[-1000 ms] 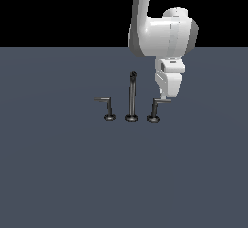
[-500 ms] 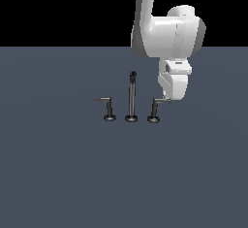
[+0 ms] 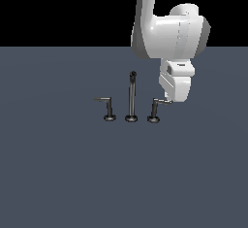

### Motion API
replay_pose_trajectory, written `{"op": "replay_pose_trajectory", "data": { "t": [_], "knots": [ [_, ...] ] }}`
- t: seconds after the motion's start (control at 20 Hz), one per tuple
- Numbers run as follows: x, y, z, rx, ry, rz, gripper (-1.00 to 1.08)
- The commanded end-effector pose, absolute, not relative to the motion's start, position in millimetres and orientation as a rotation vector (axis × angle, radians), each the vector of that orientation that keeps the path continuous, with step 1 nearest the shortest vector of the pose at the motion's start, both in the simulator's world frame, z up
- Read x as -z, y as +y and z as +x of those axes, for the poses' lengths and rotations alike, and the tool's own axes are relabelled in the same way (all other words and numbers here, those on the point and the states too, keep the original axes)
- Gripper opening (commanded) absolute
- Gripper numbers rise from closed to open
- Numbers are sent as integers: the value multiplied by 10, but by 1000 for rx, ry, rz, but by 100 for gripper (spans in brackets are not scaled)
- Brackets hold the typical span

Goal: Turn on the faucet by rotating a designated handle.

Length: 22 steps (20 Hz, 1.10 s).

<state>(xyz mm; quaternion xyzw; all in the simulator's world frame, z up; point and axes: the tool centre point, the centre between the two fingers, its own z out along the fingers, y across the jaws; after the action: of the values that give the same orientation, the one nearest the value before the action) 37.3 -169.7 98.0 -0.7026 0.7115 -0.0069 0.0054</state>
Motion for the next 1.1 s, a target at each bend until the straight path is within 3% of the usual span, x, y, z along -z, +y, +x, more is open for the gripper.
{"op": "replay_pose_trajectory", "data": {
  "t": [0.0, 0.65, 1.05],
  "knots": [
    [-979, -1673, 259, 7, 2233, -2203, -100],
    [-978, -1654, -44, 10, 2243, -2195, -100],
    [-978, -1352, -211, 4, 2243, -2198, -100]
  ]
}}
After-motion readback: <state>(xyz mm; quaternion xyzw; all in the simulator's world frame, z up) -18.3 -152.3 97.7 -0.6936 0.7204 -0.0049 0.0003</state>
